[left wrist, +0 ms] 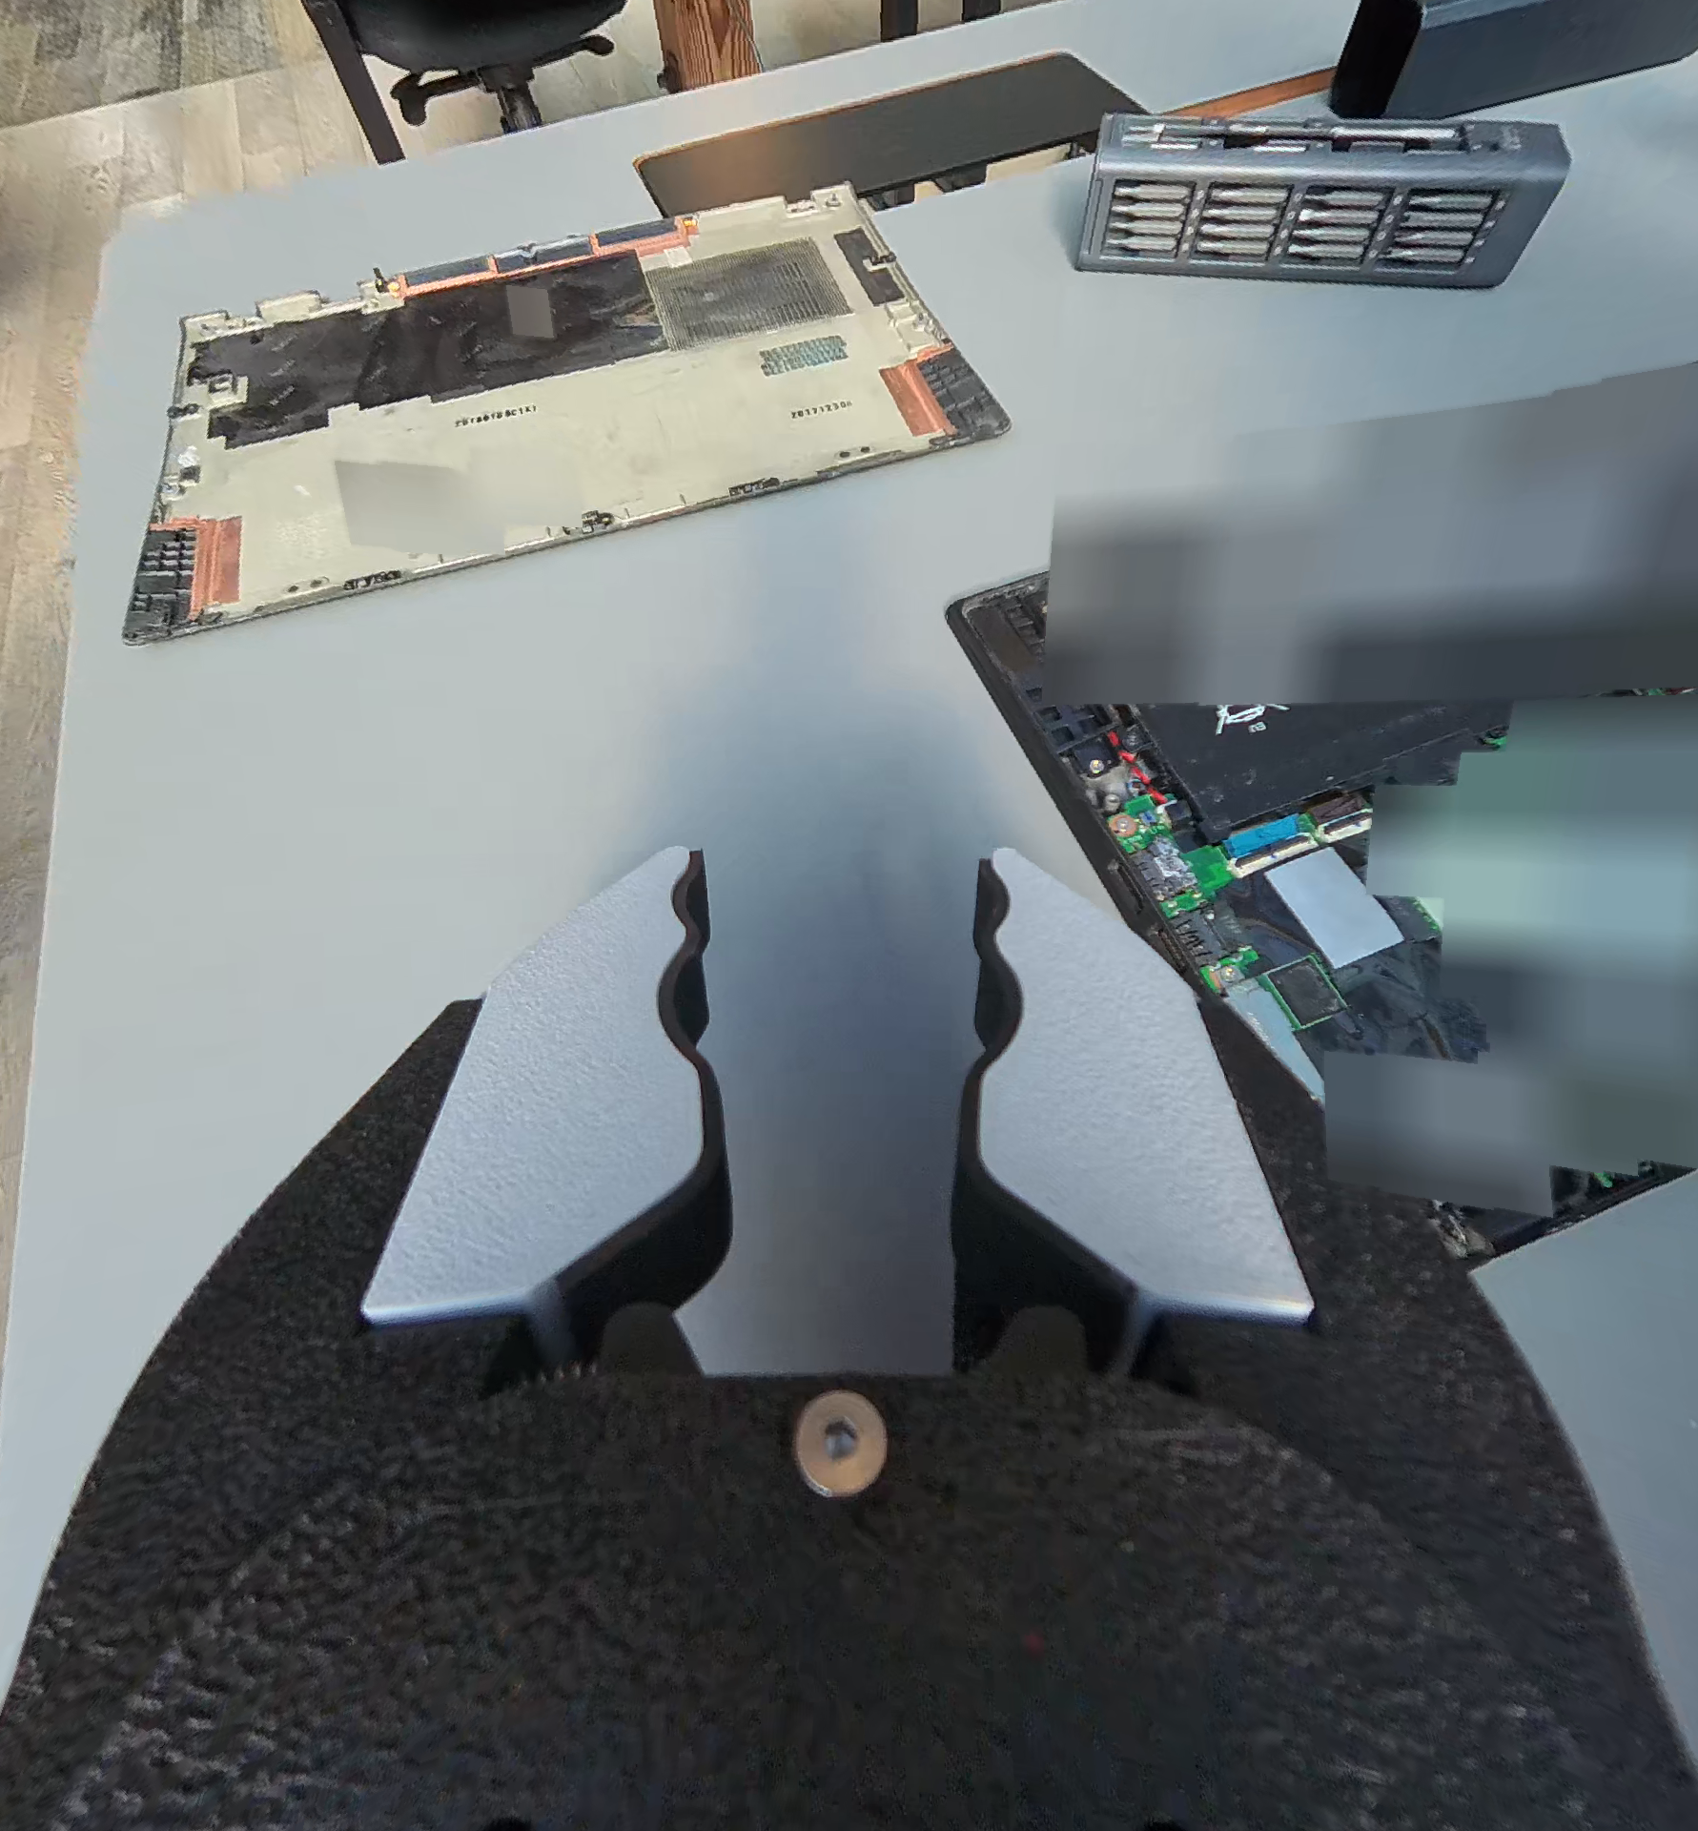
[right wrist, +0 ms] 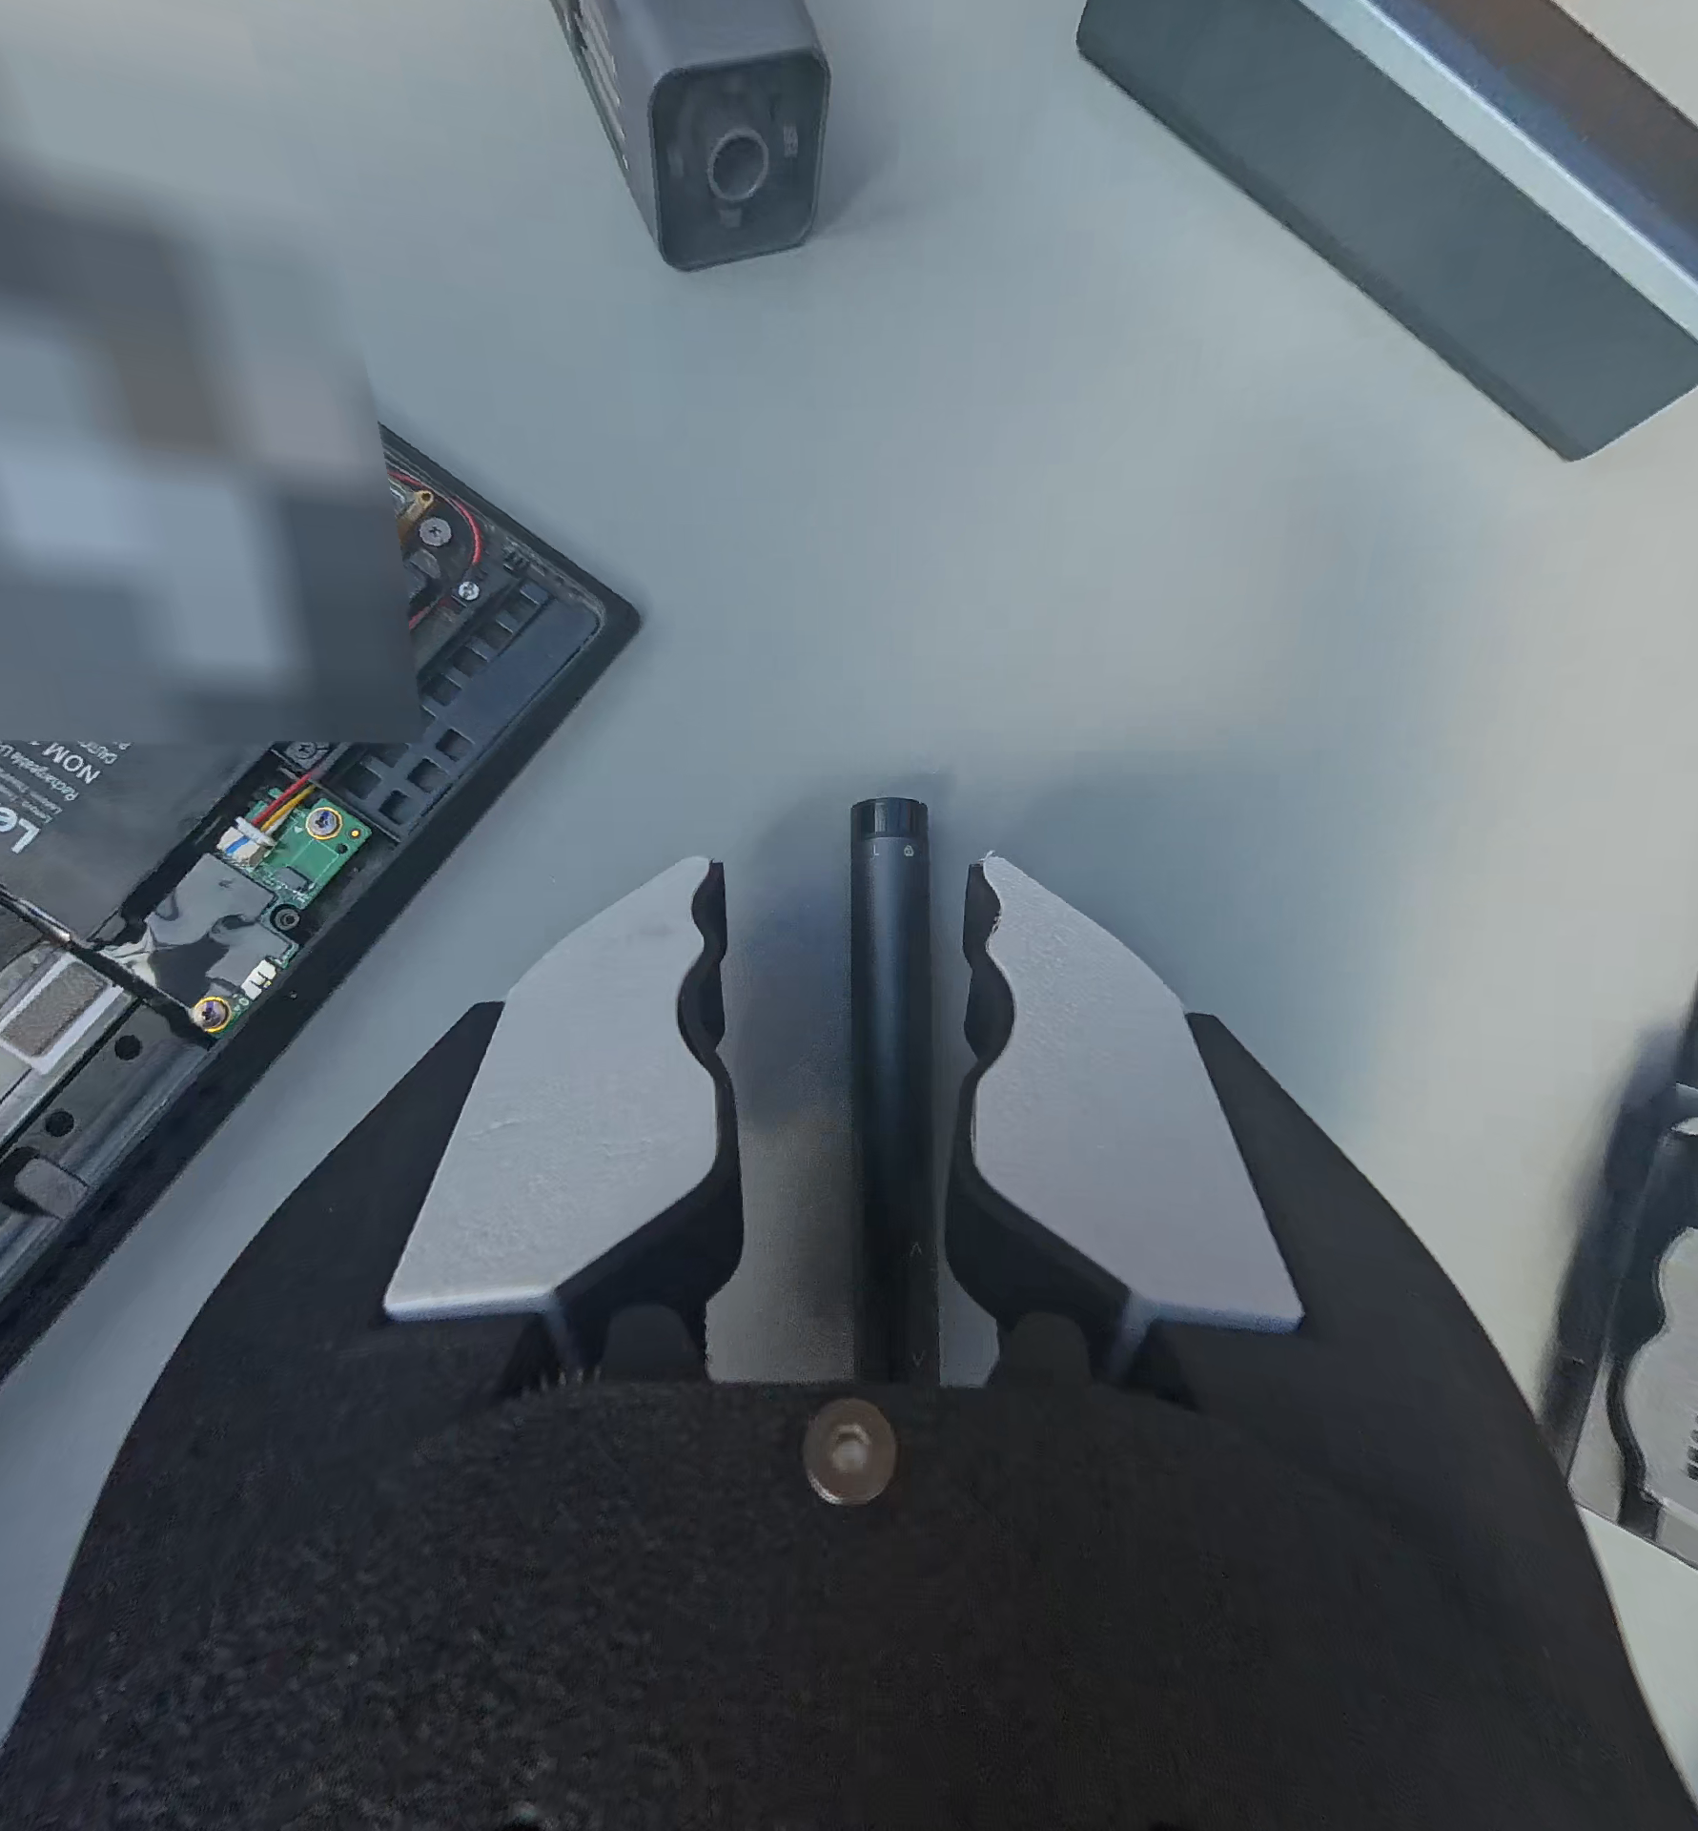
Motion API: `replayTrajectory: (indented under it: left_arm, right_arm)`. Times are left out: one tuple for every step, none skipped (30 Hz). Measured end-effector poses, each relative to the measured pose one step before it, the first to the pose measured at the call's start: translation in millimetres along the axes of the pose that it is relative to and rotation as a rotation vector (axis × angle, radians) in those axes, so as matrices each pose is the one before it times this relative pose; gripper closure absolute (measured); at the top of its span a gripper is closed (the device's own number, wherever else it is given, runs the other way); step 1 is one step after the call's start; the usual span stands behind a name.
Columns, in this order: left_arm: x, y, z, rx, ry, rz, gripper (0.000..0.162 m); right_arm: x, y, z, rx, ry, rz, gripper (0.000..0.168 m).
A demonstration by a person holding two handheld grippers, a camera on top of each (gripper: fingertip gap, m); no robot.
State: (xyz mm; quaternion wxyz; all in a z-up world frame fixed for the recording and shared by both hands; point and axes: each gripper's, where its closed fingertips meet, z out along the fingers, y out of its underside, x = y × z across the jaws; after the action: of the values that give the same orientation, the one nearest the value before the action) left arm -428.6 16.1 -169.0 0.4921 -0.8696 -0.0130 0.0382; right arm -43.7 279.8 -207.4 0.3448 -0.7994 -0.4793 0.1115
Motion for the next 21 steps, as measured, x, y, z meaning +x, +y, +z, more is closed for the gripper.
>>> replayTrajectory:
  left_arm:
    - [-0.83, -0.99, -2.0, 0.0009, -0.0065, 0.0016, 0.111]
    - [-0.81, -1.21, -2.09, 0.0027, -0.0065, 0.0008, 0.111]
    - [-0.29, -1.31, -2.01, 0.0044, -0.0046, -0.0019, 0.111]
    - [0.18, -1.28, -2.0, 0.0052, -0.003, -0.0042, 0.111]
    - [0.43, -1.03, -1.6, 0.0047, -0.004, -0.0048, 0.111]
    - [0.27, -0.71, -1.35, 0.003, -0.0076, -0.0045, 0.112]
    - [0.39, -0.47, -0.99, 0.0016, -0.0088, -0.0035, 0.112]
    - [0.4, -0.62, -0.69, 0.0037, -0.0096, -0.0035, 0.112]
    - [0.71, -1.02, -0.72, 0.0069, -0.009, -0.0046, 0.112]
    - [1.24, -1.0, -0.43, 0.0073, -0.0061, -0.0063, 0.112]
    - [1.51, -0.83, -0.41, 0.0053, -0.0049, -0.0075, 0.112]
    - [1.74, -1.12, -0.63, 0.0084, -0.0035, -0.005, 0.112]
    - [2.07, -0.99, -0.62, 0.0091, -0.0006, -0.0017, 0.112]
    - [1.95, 0.03, -0.29, 0.0035, 0.0003, 0.0017, 0.111]
    - [1.23, 1.02, -0.16, -0.0028, -0.0022, 0.0042, 0.111]
    - [0.91, 0.85, -0.47, -0.004, -0.0016, 0.0052, 0.11]
    - [1.51, 0.29, -1.36, -0.0027, 0.0041, 0.005, 0.11]
    - [0.94, -0.74, -2.37, 0.0023, 0.0022, 0.0024, 0.109]
    - [0.66, -1.07, -3.07, 0.0039, 0.0015, 0.0005, 0.109]
    - [0.88, -0.63, -3.44, 0.0035, 0.005, 0.0031, 0.108]
    - [0.2, -0.35, -3.87, 0.004, 0.0019, 0.0049, 0.108]
  right_arm:
    - [-0.89, -3.47, -5.73, 0.0243, -0.0027, 0.0112, 0.122]
    - [-1.81, -3.79, -6.74, 0.0285, -0.0048, 0.0153, 0.121]
    - [-2.68, -3.87, -7.52, 0.0299, -0.0049, 0.0187, 0.121]
    - [-3.24, -3.64, -8.16, 0.0298, -0.0036, 0.0187, 0.121]
    - [-3.27, -3.79, -8.86, 0.0332, 0.0031, 0.0159, 0.121]
    - [-3.34, -4.71, -9.71, 0.0408, 0.0112, 0.0113, 0.122]
    - [-4.54, -5.61, -10.2, 0.0478, 0.0115, 0.008, 0.123]
    - [-5.42, -5.37, -10.03, 0.0467, 0.0102, 0.0121, 0.124]
    - [-6.77, -3.91, -9.41, 0.0362, 0.004, 0.0129, 0.125]
    - [-6.26, -1.76, -8.1, 0.0213, 0.0072, 0.0161, 0.126]
    - [-6.6, -0.94, -7.28, 0.0185, 0.0042, 0.0208, 0.126]
    - [-9.22, -0.44, -6.67, 0.017, -0.0135, 0.0194, 0.126]
    - [-9.03, 0.89, -6.19, 0.0114, -0.0143, 0.0177, 0.125]
    - [-7.44, 2.12, -5.38, 0.0104, -0.0043, 0.0154, 0.124]
    - [-7.72, 3.44, -4.66, 0.0051, -0.0073, 0.0095, 0.123]
    - [-7.24, 3.93, -4.23, 0.0032, -0.0041, 0.0024, 0.122]
    - [-7.5, 3.95, -3.67, -0.0015, -0.0046, -0.0082, 0.121]
    - [-7.44, 3.98, -2.92, -0.0101, -0.0063, -0.0199, 0.12]
    - [-5.01, 3.05, -2.8, -0.0105, 0.0073, -0.0224, 0.118]
    - [-3.96, 1.54, -2.55, -0.0024, 0.0127, -0.0228, 0.118]
    - [-4.81, 0.66, -2.69, -0.0001, 0.0046, -0.0234, 0.117]
